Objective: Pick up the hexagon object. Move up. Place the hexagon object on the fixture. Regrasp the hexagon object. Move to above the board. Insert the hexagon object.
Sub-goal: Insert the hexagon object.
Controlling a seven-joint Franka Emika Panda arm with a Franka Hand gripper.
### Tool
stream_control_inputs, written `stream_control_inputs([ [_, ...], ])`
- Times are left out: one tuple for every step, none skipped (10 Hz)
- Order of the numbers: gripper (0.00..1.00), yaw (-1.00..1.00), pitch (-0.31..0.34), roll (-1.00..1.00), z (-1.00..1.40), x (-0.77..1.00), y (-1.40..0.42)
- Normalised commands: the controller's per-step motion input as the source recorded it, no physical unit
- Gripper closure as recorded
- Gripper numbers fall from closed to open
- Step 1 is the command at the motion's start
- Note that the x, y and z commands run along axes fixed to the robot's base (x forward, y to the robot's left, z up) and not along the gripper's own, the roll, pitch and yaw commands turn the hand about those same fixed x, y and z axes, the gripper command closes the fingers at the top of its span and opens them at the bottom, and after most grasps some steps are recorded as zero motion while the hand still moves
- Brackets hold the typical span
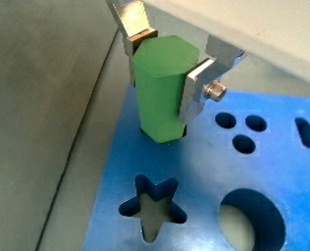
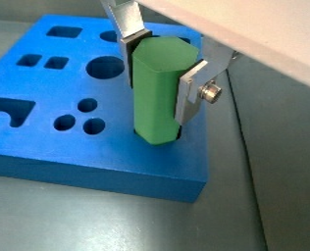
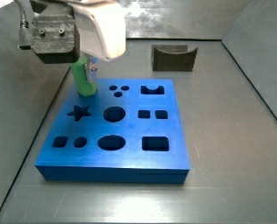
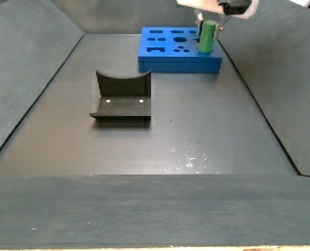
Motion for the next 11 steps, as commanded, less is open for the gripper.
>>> stream_control_inputs([
  [1.00,0.00,0.014,-0.05,-0.06,0.00,0.04],
  [1.00,0.00,0.037,-0.04,-0.85,0.00,0.00],
  [1.00,0.00,0.000,0.00,-1.00,0.00,0.07],
  [1.00,0.00,0.026,0.00,-1.00,0.13,0.12],
  [1.00,0.00,0.126,0.00,-1.00,0.27,0.11],
  [1.00,0.00,0.046,0.00,-1.00,0.30,0.14],
  [1.00,0.00,0.000,0.00,-1.00,0.45,0.16],
  [1.00,0.00,0.000,0.00,-1.00,0.52,0.15],
  [1.00,-0.08,0.091,-0.15,-0.51,0.39,0.00],
  [1.00,0.00,-0.051,0.01,-0.02,0.00,0.00],
  [1.00,0.00,-0.071,0.07,-0.07,0.00,-0.05],
])
